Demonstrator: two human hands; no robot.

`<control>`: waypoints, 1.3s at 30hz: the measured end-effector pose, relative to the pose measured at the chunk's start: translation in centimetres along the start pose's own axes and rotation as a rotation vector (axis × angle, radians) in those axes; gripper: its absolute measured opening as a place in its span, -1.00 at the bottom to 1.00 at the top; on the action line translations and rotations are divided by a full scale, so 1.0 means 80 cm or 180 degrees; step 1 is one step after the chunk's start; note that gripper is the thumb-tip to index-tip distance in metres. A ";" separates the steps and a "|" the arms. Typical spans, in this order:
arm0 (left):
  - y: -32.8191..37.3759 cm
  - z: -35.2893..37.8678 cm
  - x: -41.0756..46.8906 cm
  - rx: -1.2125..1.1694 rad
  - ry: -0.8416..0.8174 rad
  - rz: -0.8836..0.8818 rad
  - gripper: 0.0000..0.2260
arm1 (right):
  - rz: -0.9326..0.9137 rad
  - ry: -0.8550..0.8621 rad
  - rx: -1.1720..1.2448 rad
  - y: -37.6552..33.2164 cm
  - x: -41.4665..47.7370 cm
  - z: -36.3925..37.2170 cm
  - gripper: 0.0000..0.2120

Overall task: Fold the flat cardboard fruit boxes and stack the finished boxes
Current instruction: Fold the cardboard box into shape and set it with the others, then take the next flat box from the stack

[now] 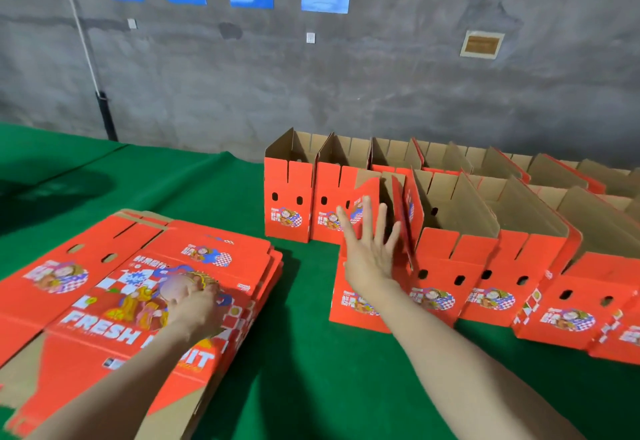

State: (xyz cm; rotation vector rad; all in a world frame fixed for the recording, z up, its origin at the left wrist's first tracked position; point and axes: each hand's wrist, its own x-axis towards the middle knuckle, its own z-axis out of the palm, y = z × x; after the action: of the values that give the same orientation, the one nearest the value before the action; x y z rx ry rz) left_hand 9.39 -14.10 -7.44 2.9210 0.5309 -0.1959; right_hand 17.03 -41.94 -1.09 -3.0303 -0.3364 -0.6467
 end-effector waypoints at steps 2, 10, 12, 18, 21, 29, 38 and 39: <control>-0.014 0.004 -0.006 0.0061 0.0044 -0.0045 -0.49 | -0.0448 -0.0128 -0.0380 -0.012 -0.003 0.007 -0.09; -0.065 0.010 -0.042 0.0055 0.0139 -0.0064 -0.49 | 0.0106 -0.0927 -0.0835 -0.006 0.032 -0.027 -0.61; -0.093 0.008 -0.050 0.0022 0.0144 0.0018 -0.52 | 0.0182 -0.0897 -0.0935 -0.010 0.034 -0.032 -0.60; -0.143 0.016 -0.071 0.0253 -0.0382 0.0413 -0.40 | -0.0528 -0.0509 -0.1382 -0.055 0.013 -0.037 -0.50; -0.135 0.018 -0.078 0.0335 -0.0430 0.0450 -0.40 | -0.1289 -0.0296 -0.0384 -0.108 -0.027 -0.026 -0.41; -0.085 0.051 -0.137 0.0409 -0.0286 0.0687 -0.42 | 0.0071 -0.2161 0.2348 -0.172 -0.172 0.037 -0.50; -0.045 0.040 -0.194 -0.0546 -0.0238 0.1595 -0.56 | 0.2882 -0.2367 0.4081 -0.125 -0.257 0.034 -0.94; -0.048 0.028 -0.194 -0.0621 -0.0210 0.1635 -0.57 | 0.2882 -0.2393 0.4282 -0.117 -0.261 0.030 -0.94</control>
State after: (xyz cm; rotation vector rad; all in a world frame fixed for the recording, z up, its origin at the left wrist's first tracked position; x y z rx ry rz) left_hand -6.59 -16.20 -7.69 2.7336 -0.2053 -0.1589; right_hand -2.63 -36.90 -11.96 -1.6351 0.4371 0.5897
